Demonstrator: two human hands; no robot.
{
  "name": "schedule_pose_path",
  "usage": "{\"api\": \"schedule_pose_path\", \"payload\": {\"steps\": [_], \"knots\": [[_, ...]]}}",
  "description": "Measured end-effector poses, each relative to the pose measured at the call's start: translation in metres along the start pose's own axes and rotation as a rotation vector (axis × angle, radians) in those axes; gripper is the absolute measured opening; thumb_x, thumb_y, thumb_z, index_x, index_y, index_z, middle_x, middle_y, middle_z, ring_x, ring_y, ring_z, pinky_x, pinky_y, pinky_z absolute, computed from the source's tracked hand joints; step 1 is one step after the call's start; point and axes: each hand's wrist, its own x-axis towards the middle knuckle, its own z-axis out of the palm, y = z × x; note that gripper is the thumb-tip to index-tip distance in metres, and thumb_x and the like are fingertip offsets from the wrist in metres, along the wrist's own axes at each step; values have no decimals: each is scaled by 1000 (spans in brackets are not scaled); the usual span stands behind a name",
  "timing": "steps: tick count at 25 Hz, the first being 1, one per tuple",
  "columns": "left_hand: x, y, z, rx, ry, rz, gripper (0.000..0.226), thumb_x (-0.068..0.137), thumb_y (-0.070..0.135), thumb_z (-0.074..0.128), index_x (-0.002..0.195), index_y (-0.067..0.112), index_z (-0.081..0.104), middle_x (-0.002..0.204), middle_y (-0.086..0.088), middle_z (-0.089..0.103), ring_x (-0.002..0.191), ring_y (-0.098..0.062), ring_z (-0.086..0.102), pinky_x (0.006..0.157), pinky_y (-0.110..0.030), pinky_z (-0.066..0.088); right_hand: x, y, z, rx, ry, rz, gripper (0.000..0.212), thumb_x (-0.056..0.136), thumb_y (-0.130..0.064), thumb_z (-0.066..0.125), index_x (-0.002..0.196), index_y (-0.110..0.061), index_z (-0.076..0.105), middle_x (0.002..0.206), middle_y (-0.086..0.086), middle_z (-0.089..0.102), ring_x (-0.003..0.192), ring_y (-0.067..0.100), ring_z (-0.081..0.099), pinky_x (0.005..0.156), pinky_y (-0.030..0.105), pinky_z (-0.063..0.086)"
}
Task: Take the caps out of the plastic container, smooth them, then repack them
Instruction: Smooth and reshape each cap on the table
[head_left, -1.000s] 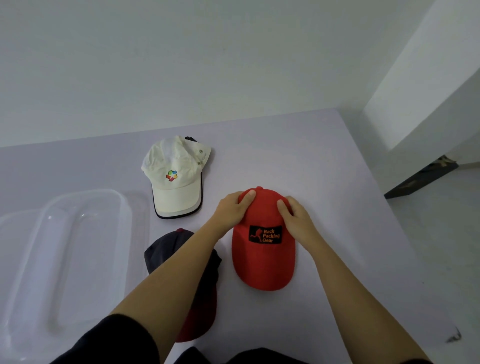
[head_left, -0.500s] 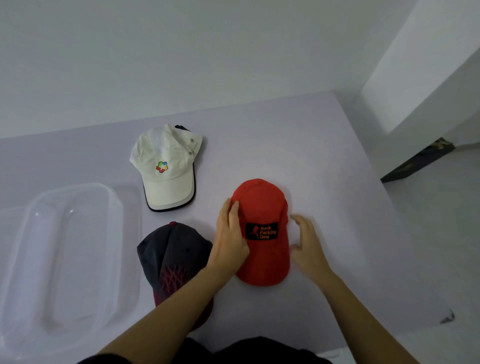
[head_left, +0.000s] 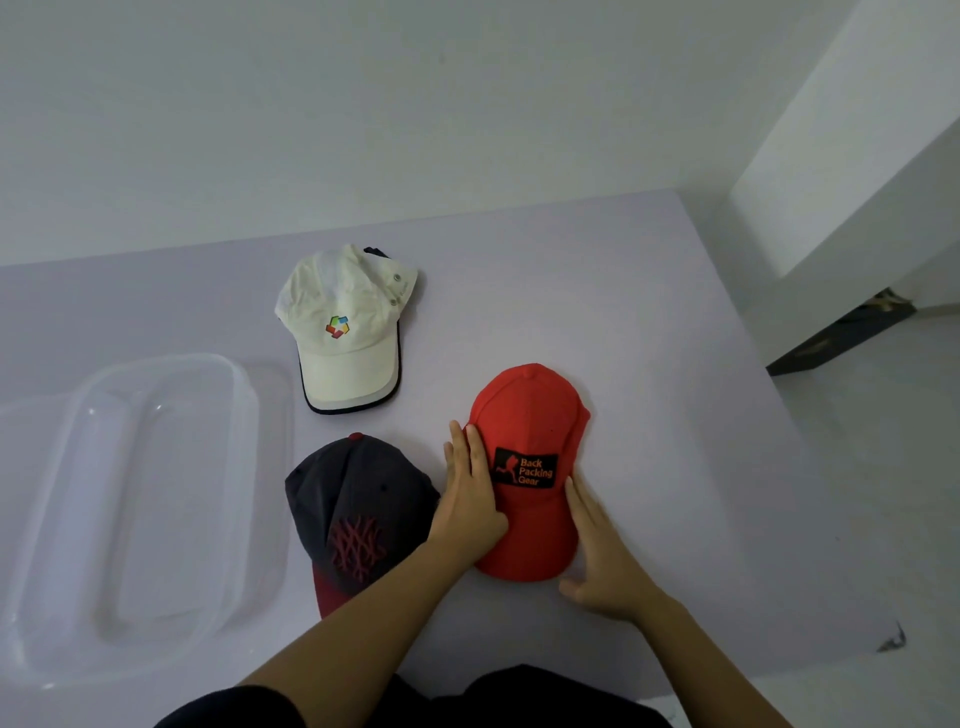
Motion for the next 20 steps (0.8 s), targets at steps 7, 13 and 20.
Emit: {"api": "schedule_pose_path", "payload": {"steps": [7,13,20], "knots": [[-23,-9,29,-11,-36,105,92,79,-3,43,142,8,-23,144,-7,-40,144,-38,13,95,-25,43,10,4,46,-169,381,85,90,81,-21,41,144,-23,-25,153,21,10,142,26,16,112,40,22],[-30,-21,28,266,-91,179,109,78,24,56,135,9,-35,142,-14,-43,146,-32,-10,115,-34,26,12,7,47,-229,432,53,80,81,-13,35,148,-12,-10,159,9,-2,146,16,2,114,28,11],[-37,-8,44,227,-24,114,124,62,9,76,145,2,-17,141,-34,36,127,-43,44,91,-38,51,23,4,39,-304,428,-19,74,84,-9,34,147,-4,-6,158,13,-2,146,17,0,113,26,19]]}}
